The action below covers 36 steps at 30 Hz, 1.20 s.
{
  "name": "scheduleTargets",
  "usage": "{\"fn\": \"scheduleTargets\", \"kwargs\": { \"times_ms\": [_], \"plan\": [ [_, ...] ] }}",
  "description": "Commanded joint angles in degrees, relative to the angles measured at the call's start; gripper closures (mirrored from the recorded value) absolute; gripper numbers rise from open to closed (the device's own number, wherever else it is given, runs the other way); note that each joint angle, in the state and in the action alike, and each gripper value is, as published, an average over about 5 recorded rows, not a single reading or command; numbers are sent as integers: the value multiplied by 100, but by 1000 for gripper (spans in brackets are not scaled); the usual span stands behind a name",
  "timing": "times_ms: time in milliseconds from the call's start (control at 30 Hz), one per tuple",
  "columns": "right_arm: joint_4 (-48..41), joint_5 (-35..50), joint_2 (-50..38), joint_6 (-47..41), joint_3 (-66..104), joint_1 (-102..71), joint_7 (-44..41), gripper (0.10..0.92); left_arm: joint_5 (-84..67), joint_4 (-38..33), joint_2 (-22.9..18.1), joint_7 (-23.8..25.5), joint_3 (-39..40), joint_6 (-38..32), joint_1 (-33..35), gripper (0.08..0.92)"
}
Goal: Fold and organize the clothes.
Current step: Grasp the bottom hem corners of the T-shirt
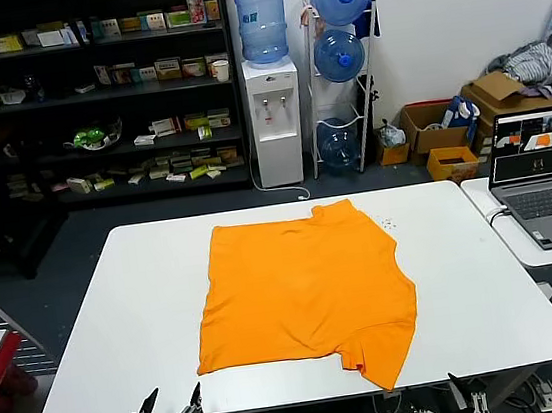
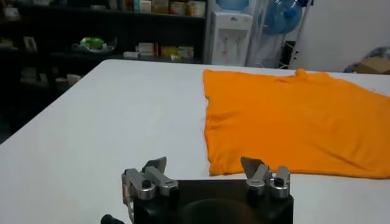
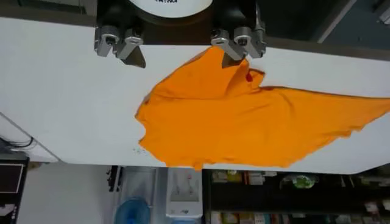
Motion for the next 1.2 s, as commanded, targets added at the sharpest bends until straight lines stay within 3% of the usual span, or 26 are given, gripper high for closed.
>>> {"fn": "scheduleTargets", "kwargs": {
  "times_ms": [33,600,1200],
  "plan": [
    [-65,61,-3,116,-26,171,52,203,1,12,11,1,5,13,-19,177],
    [-985,339,-9,-575,-687,1752,542,203,-401,1180,-27,65,723,391,-1681,177],
    [-1406,198,182,-597,-1180,2043,664,205,-423,1406,-75,12,818,392,-1791,177]
  ]
}}
